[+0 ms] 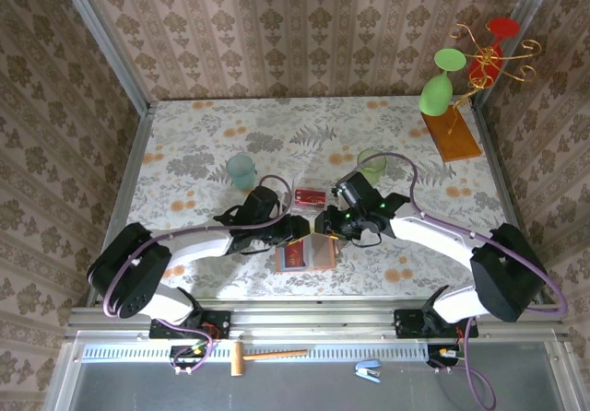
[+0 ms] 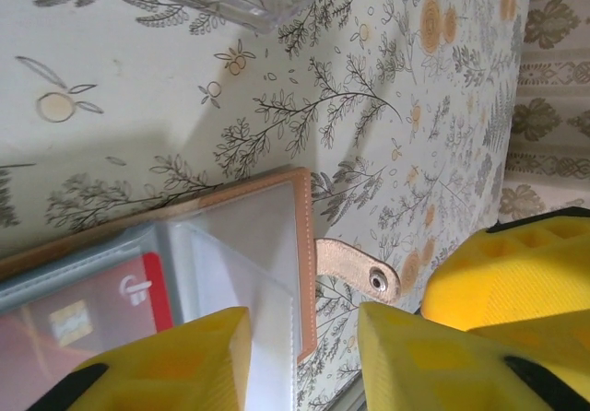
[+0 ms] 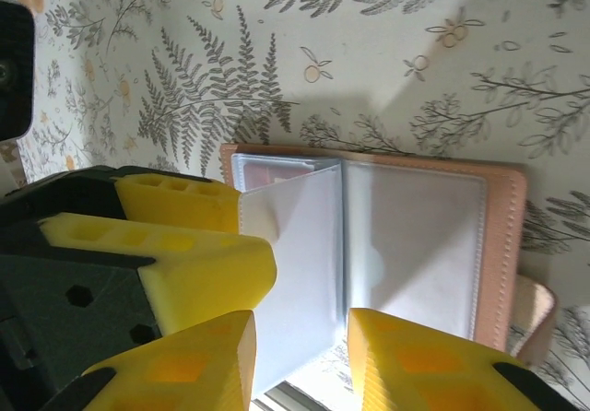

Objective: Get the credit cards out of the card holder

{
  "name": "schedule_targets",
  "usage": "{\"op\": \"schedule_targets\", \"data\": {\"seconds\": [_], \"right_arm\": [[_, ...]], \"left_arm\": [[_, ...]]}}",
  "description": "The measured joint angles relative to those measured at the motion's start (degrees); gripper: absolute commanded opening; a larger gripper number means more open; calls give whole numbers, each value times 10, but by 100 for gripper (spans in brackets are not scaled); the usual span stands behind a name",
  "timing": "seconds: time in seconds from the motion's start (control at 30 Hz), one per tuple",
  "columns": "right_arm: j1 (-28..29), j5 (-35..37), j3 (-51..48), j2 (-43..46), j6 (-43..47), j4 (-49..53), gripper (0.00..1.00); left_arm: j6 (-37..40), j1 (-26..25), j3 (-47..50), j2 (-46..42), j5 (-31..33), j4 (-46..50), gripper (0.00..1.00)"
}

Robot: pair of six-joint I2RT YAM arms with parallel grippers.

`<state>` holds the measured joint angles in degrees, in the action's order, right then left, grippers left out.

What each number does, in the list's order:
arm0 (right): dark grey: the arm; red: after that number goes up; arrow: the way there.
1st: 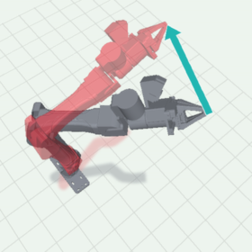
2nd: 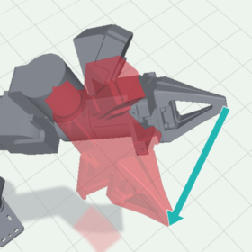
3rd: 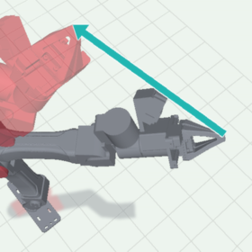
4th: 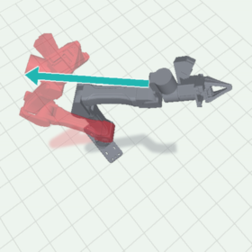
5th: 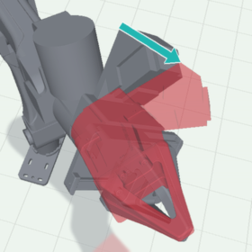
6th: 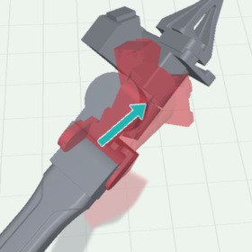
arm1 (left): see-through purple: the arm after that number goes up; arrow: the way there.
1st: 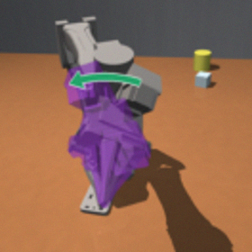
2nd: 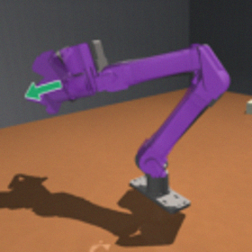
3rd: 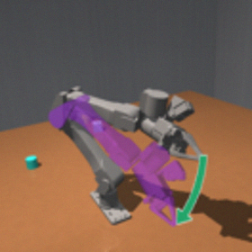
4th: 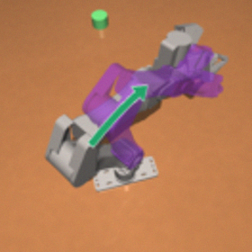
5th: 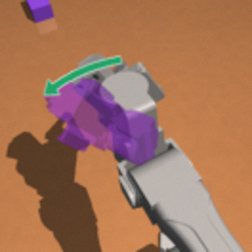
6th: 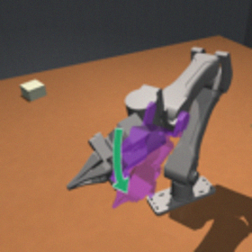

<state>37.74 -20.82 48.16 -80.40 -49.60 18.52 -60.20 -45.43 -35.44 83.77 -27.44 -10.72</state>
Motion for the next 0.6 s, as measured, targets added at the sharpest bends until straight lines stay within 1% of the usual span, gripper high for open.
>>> {"op": "schedule_targets", "data": {"seconds": [0.17, 0.33, 0.6], "right_arm": [[-10, 5, -16, 35, 2, 12, 32], [-19, 10, -34, 59, 2, 17, 33], [-19, 10, -38, 64, 2, 19, 33]], "left_arm": [[2, -15, -34, 42, -12, 0, 44], [2, -25, -56, 77, -20, -5, 45], [2, -29, -60, 104, -31, -18, 46]]}}
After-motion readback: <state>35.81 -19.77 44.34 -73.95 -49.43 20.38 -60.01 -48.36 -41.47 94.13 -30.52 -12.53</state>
